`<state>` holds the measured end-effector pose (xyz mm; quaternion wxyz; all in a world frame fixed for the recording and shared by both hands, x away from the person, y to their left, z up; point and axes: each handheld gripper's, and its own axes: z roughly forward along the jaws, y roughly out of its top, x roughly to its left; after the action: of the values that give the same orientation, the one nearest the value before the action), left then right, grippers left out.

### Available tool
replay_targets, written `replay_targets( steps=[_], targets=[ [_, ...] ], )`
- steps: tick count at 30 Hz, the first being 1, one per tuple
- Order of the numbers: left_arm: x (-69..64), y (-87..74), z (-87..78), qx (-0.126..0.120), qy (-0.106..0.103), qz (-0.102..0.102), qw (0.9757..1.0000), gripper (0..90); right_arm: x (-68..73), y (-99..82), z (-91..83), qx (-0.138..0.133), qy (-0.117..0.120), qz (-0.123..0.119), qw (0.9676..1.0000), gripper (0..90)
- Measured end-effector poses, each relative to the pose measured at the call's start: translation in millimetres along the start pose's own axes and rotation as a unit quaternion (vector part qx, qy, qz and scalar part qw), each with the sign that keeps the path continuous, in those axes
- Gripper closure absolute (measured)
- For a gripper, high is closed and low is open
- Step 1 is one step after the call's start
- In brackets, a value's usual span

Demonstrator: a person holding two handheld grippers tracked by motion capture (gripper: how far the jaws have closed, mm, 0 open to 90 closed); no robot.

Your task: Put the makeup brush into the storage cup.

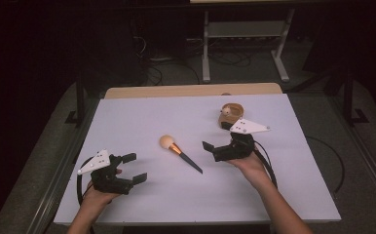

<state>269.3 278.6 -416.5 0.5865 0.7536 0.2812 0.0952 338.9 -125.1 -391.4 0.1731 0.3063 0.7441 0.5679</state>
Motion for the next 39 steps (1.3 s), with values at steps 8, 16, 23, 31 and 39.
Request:
replay_targets(
  steps=[8, 16, 23, 31, 39],
  targets=[
    [-0.6, 0.2, 0.1, 0.002, 0.0, 0.0, 1.0, 11.0, 2.5, 1.4, 7.0, 0.004, 0.006, -0.002, 1.0, 0.0],
    [-0.3, 0.3, 0.1, 0.001, 0.0, 0.0, 1.0, 11.0, 4.5, 3.5, 15.1, 0.004, 0.01, -0.007, 0.9999, 0.0],
    [-0.2, 0.3, 0.0, 0.001, -0.001, 0.001, 1.0, 11.0, 7.6, 4.6, 22.6, 0.008, 0.015, -0.005, 0.9998, 0.0],
    [0.3, 0.1, 0.0, -0.001, -0.001, 0.001, 1.0, 11.0, 9.3, 7.3, 29.4, 0.007, 0.019, -0.007, 0.9998, 0.0],
    [0.2, 0.1, 0.1, -0.001, -0.002, 0.0, 1.0, 11.0, 11.3, 9.7, 36.7, 0.011, 0.021, -0.009, 0.9997, 0.0]
  ],
)
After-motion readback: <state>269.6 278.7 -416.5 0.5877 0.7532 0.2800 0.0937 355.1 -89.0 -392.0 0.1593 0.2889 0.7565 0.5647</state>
